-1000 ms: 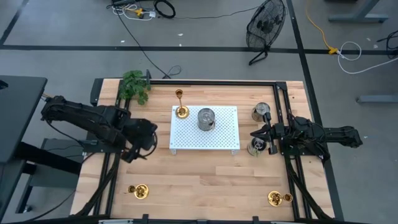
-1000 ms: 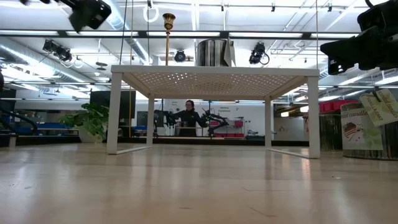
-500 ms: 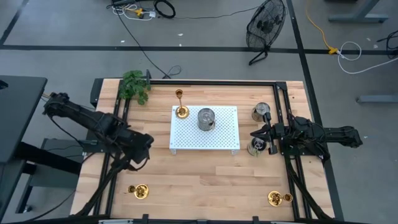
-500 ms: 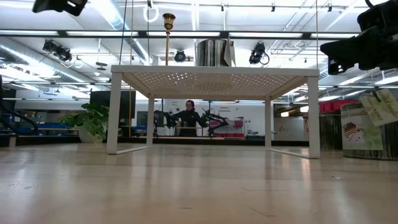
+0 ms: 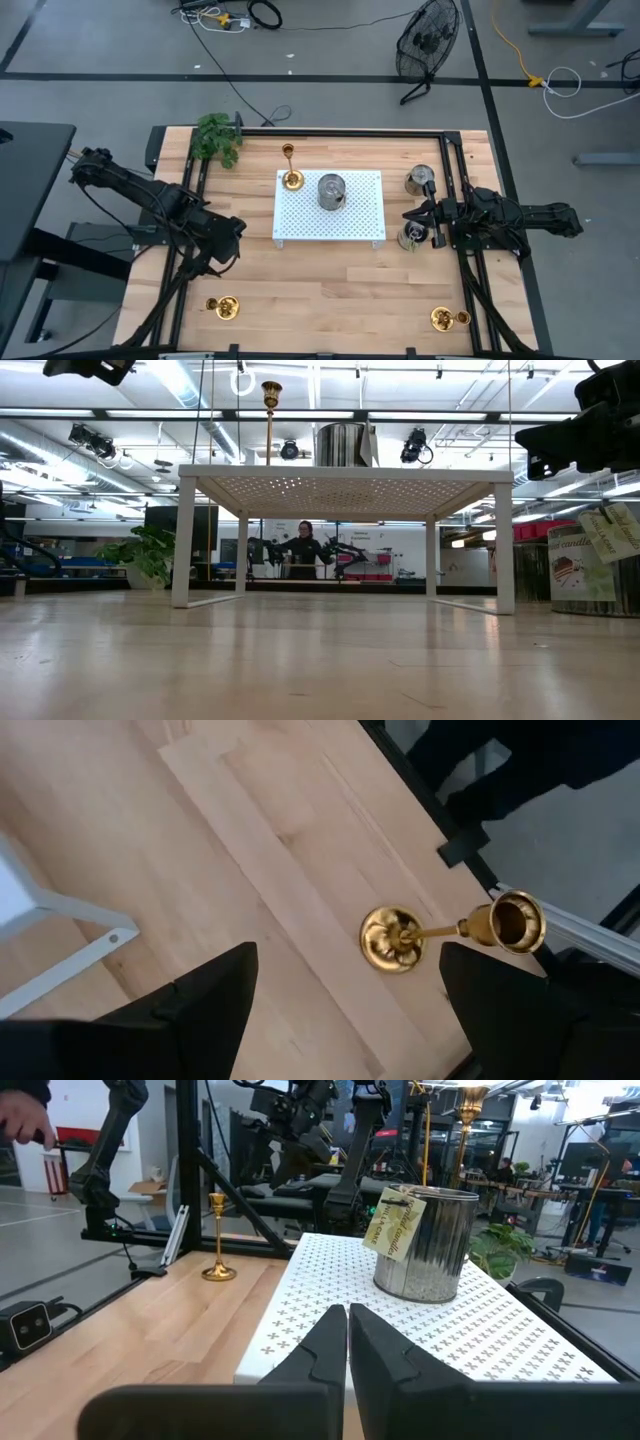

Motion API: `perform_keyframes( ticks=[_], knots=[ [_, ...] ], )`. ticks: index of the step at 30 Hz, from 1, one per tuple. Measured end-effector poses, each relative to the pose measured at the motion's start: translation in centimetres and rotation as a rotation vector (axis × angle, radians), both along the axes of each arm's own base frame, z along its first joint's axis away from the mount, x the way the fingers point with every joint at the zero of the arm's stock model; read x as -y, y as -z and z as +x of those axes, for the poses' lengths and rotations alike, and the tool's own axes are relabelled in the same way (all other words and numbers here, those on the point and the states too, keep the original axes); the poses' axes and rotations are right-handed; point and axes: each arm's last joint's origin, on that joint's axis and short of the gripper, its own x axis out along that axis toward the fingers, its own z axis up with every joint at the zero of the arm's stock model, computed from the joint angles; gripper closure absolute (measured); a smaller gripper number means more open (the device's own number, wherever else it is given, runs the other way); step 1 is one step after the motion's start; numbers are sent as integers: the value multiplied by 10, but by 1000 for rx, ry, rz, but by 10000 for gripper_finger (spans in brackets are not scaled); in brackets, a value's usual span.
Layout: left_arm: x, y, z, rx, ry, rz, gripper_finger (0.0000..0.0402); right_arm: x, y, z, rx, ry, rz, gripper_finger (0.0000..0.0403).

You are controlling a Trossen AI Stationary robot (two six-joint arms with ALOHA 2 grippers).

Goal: Pick & Place candle stick holders
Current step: Put the left golden candle holder on the shelf aligned with the other golden candle holder

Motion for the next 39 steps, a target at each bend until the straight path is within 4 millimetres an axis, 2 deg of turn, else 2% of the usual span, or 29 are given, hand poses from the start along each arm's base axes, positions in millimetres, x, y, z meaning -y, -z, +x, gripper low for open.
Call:
perform_keyframes(
  ticks=[5, 17, 25, 32, 39],
  knots=[
    [0, 0, 0, 10, 12, 24, 79, 0, 0, 0, 0, 0, 0, 382],
    [12, 5, -12, 26, 224, 96, 79, 0, 0, 0, 0, 0, 0, 382],
    [22, 45, -20, -43, 300, 90, 79, 0, 0, 0, 0, 0, 0, 382],
    [33, 64, -18, 32, 340, 48, 79, 0, 0, 0, 0, 0, 0, 382],
    [33, 84, -18, 54, 341, 34, 79, 0, 0, 0, 0, 0, 0, 382]
  ],
)
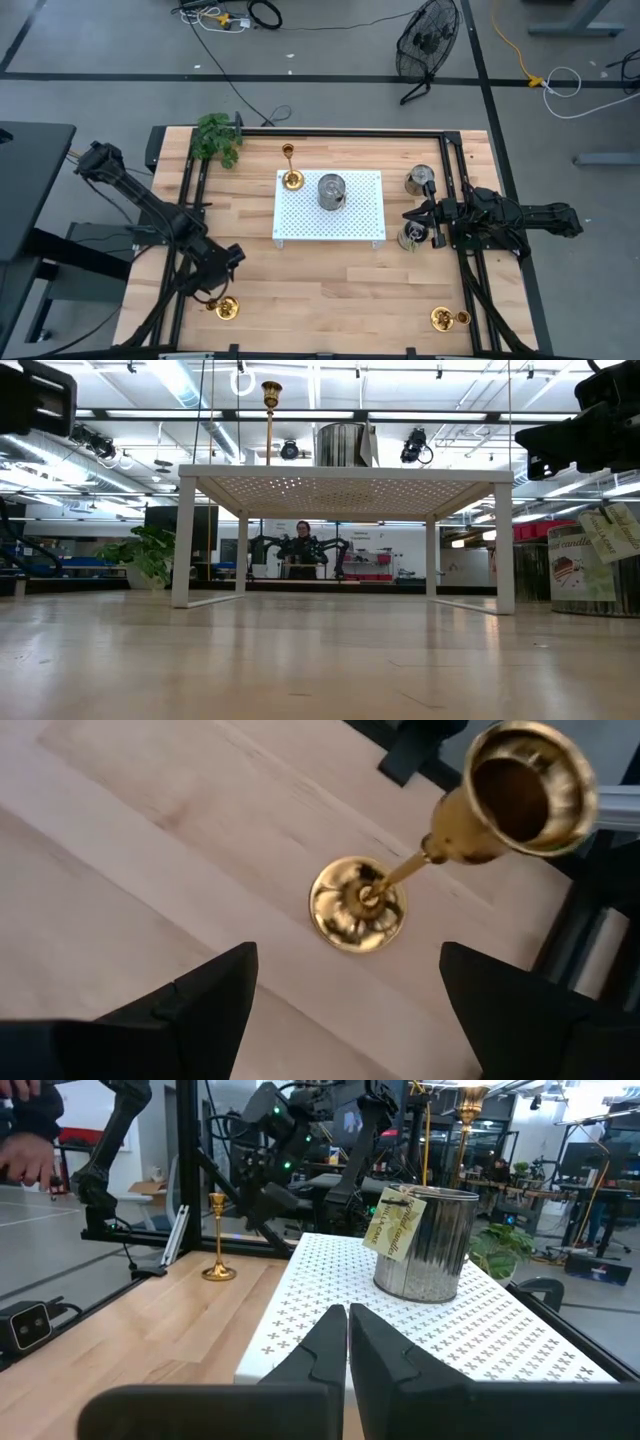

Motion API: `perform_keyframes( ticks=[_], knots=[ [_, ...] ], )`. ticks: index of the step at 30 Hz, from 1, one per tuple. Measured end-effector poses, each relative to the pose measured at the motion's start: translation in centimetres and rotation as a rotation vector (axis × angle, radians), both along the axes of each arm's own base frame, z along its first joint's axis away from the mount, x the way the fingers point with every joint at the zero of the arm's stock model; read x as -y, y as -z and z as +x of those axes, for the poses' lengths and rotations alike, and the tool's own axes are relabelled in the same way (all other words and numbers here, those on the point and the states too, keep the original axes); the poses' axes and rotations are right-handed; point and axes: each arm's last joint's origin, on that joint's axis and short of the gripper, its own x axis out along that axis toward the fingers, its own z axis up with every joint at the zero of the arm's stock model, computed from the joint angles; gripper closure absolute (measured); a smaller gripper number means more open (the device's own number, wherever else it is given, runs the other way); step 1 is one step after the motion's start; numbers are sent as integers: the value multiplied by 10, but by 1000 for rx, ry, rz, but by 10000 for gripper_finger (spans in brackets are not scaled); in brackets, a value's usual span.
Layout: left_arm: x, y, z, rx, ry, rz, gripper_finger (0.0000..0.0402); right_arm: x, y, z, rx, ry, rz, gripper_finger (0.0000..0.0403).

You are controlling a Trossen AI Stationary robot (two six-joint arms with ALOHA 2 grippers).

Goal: Pick & Place candle stick holders
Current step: Put the left golden candle holder on the shelf aligned with the other golden candle holder

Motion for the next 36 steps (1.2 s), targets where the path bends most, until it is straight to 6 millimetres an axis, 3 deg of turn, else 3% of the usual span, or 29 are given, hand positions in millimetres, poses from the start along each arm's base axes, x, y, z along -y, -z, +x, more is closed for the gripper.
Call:
perform_keyframes(
  ticks=[12, 25, 36],
  knots=[
    [3, 30, -2, -14, 11, -122, 79, 0, 0, 0, 0, 0, 0, 382],
    [17, 46, -11, 95, 102, -212, 79, 0, 0, 0, 0, 0, 0, 382],
    [17, 58, -15, 161, 87, -204, 79, 0, 0, 0, 0, 0, 0, 382]
  ],
)
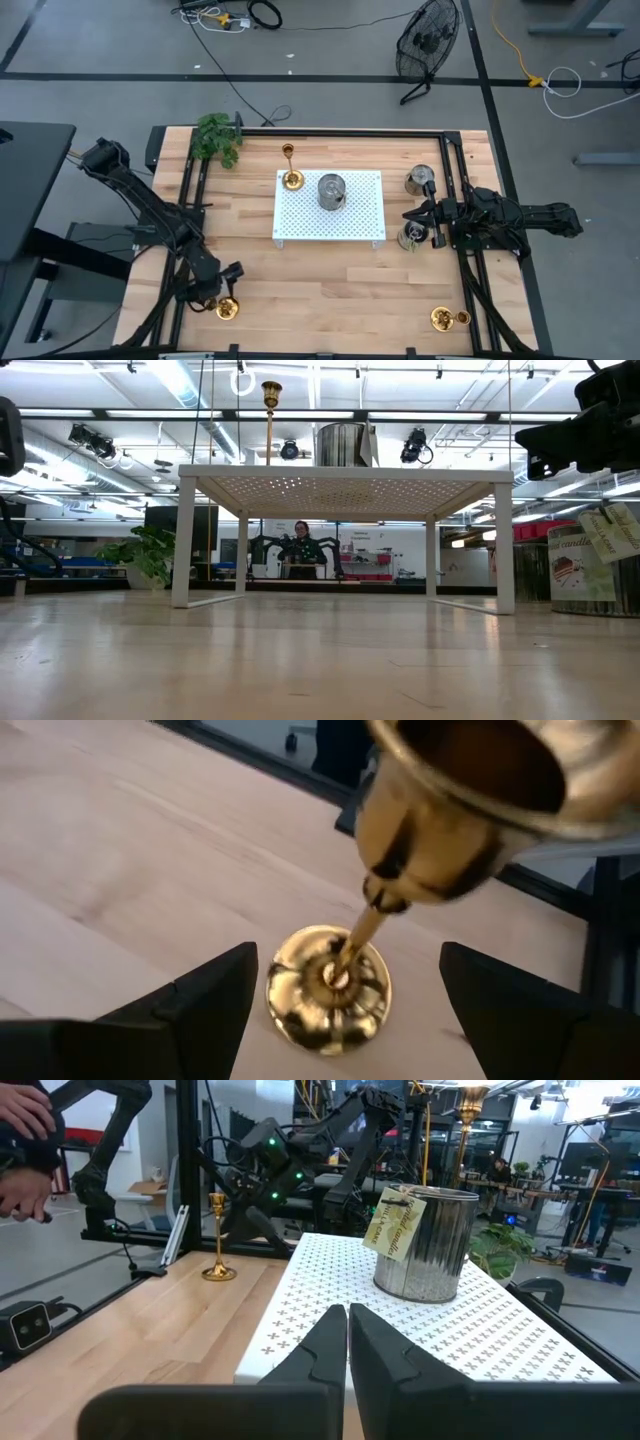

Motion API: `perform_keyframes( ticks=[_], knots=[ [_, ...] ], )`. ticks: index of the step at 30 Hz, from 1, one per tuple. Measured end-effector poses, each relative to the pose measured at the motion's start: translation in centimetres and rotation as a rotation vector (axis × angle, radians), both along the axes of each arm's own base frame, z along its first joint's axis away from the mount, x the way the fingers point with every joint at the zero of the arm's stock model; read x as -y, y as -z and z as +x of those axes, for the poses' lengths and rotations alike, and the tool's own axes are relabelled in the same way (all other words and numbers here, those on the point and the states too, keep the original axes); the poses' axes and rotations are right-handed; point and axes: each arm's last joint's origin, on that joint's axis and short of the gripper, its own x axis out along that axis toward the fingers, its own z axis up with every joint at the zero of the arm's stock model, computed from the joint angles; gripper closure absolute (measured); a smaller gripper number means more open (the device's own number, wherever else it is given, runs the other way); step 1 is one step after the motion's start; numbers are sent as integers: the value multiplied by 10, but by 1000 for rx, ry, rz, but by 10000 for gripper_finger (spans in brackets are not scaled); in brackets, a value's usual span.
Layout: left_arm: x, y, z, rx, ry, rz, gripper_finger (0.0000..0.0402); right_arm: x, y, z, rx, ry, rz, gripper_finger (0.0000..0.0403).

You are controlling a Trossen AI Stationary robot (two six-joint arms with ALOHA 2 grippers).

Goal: Pick & Place candle stick holders
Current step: Put the left golden candle holder on the shelf aligned with the other golden candle holder

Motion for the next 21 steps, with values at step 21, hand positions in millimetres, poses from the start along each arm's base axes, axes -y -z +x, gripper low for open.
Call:
perform_keyframes(
  ticks=[21],
  knots=[
    [9, -1, -2, 75, -2, -93, 79, 0, 0, 0, 0, 0, 0, 382]
  ],
)
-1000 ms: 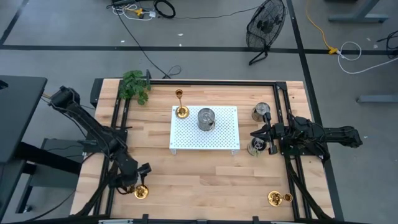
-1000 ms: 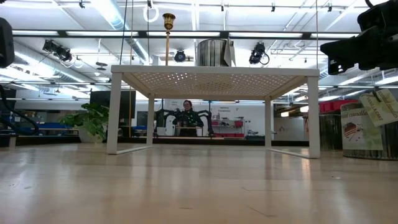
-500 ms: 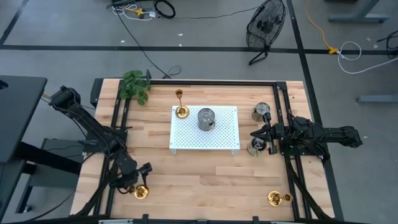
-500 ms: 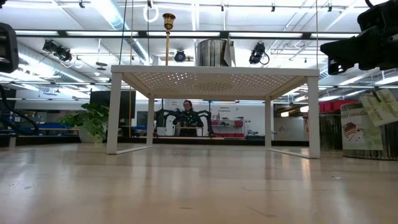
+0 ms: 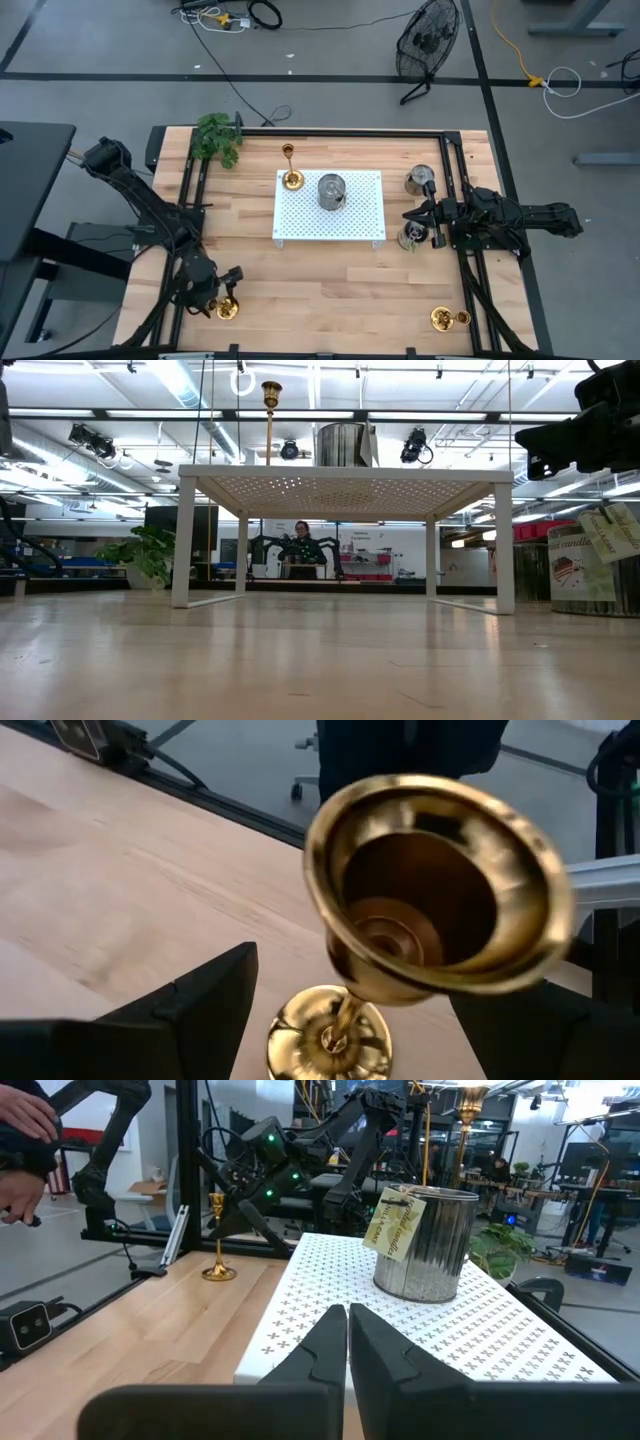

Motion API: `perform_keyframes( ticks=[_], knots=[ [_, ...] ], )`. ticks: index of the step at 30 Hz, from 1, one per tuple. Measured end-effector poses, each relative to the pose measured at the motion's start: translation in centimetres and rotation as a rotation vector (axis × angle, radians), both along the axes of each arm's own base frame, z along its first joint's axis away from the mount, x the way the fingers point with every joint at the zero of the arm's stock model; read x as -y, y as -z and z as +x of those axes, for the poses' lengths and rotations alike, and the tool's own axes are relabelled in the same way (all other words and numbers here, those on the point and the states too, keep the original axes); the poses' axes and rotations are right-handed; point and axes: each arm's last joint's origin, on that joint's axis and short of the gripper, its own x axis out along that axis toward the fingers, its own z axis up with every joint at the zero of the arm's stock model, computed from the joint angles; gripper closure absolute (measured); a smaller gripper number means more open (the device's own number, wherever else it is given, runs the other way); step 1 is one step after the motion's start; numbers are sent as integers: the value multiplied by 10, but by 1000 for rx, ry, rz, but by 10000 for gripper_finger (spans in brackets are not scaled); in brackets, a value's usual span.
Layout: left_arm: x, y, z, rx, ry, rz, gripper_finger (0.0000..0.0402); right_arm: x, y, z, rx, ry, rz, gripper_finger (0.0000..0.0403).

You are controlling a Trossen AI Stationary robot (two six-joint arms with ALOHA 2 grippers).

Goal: Pick & Place candle stick holders
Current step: Put the left golden candle holder on the shelf aligned with the other golden candle holder

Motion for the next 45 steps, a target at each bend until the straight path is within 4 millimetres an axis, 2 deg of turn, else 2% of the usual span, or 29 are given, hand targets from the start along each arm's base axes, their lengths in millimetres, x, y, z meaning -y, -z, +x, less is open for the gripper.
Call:
perform_keyframes(
  ticks=[11, 20, 33, 45],
  knots=[
    [10, 14, 5, -17, -2, 33, 79, 0, 0, 0, 0, 0, 0, 382],
    [11, 18, 6, -21, -8, 46, 81, 0, 0, 0, -1, 0, 0, 382],
    [11, 17, 6, -20, -9, 44, 158, 0, 0, 0, 0, 0, 0, 382],
    [6, 13, 2, 9, -19, 23, 168, 0, 0, 0, 0, 0, 0, 382]
  ],
)
